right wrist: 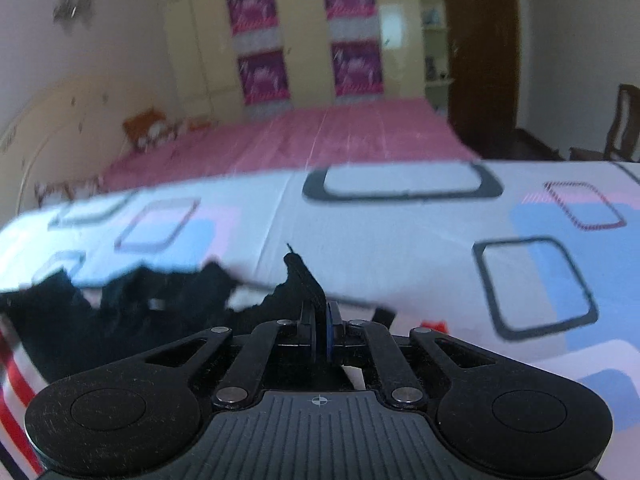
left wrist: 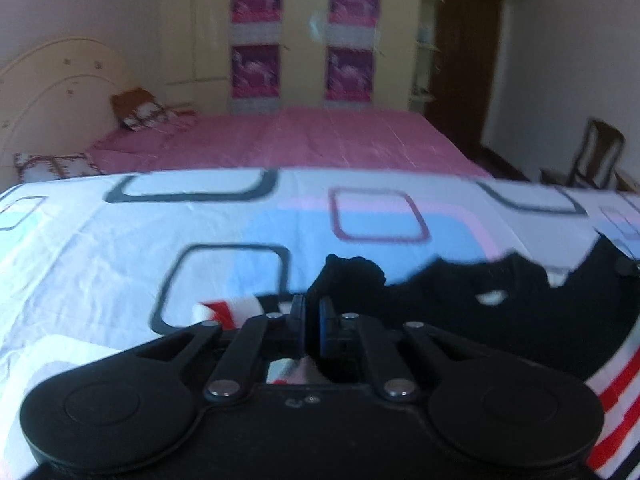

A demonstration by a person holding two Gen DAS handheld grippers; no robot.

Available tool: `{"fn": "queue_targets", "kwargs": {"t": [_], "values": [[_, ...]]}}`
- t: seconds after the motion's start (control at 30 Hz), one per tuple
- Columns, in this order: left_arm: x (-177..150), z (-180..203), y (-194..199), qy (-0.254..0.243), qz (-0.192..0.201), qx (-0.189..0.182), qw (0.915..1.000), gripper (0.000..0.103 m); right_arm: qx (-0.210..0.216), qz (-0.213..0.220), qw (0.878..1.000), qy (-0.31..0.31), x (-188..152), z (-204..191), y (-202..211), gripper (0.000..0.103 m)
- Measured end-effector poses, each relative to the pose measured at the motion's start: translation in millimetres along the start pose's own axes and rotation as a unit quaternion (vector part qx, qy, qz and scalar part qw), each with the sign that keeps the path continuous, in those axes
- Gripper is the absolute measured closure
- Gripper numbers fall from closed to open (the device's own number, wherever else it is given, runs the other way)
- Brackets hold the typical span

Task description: Fold small clothes

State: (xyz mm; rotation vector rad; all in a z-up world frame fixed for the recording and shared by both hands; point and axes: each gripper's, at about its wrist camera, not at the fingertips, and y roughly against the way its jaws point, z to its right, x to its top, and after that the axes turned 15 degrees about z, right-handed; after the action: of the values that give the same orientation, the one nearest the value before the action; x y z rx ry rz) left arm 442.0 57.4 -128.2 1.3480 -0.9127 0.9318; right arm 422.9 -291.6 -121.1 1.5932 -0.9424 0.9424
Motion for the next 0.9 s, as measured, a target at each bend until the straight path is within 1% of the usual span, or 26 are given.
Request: {"fn": "queue_targets", "kwargs": {"t": [0.03,0.1,0.17,0.2,0.23,0.27,0.33,0.37,0.4,0.43,0.47,0.5,0.53,0.57,0.6,0.63,0.77,0.87,0.9], "values": [[0,-2,-2,0.004,0.002,0.009,1.0000,0.097,-0.003,0.007,1.000,0.001,1,0,0,0.099],[-7,-4,-10,0.003,-0.011,0.021,0.9997,0.097,-0.014,-0.001,1.000,0.003,-1,1,-7,0.099],[-20,-4,-19,-0.006,-0.033,0.031,0.9990,0.097,-0.028,-0.028,0.999,-0.002,-11,6,-20,0.099],[-25,-3,-21,-0.010,-0.038,0.033,0.9987,0.097,-0.034,-0.044,0.998,-0.003,-18,8,-25,0.099],[-28,-2,-20,-0.018,-0.034,0.035,0.9987,0.097,-0.037,-0.052,0.998,-0.004,-24,11,-28,0.099],[-28,0,-20,-0.025,-0.032,0.036,0.9985,0.097,-0.036,-0.044,0.998,-0.003,-27,11,-26,0.099],[-26,0,-21,-0.026,-0.037,0.035,0.9983,0.095,-0.037,-0.045,0.998,0.004,-25,10,-26,0.099],[-25,-2,-22,-0.022,-0.039,0.040,0.9982,0.089,-0.037,-0.045,0.998,0.008,-23,9,-26,0.099],[-24,-3,-20,-0.019,-0.038,0.043,0.9982,0.079,-0.036,-0.042,0.998,0.006,-21,9,-24,0.099],[-23,-5,-18,-0.019,-0.036,0.046,0.9981,0.076,-0.036,-0.037,0.999,0.000,-19,10,-21,0.099],[-22,-6,-17,-0.016,-0.035,0.046,0.9982,0.067,-0.037,-0.031,0.999,-0.006,-17,10,-17,0.098],[-22,-7,-15,-0.010,-0.034,0.045,0.9984,0.054,-0.038,-0.024,0.999,-0.009,-15,9,-14,0.098],[-20,-8,-11,-0.002,-0.033,0.041,0.9986,0.048,-0.036,-0.017,0.999,-0.009,-12,7,-9,0.088],[-19,-8,-7,0.003,-0.029,0.039,0.9988,0.041,-0.032,-0.012,0.999,-0.007,-10,4,-6,0.067],[-17,-7,-4,0.004,-0.026,0.038,0.9989,0.040,-0.026,-0.007,1.000,-0.003,-9,-2,0,0.058],[-15,-5,1,0.003,-0.022,0.032,0.9992,0.040,-0.018,-0.001,1.000,0.002,-8,-8,6,0.056],[-9,9,19,0.018,-0.020,0.007,0.9996,0.040,0.005,-0.008,1.000,0.008,-10,-28,14,0.056],[-8,29,30,0.015,-0.026,-0.019,0.9994,0.039,0.016,-0.018,1.000,0.009,-13,-43,18,0.056],[-10,38,33,0.011,-0.030,-0.026,0.9992,0.037,0.019,-0.020,1.000,0.013,-14,-50,19,0.056]]}}
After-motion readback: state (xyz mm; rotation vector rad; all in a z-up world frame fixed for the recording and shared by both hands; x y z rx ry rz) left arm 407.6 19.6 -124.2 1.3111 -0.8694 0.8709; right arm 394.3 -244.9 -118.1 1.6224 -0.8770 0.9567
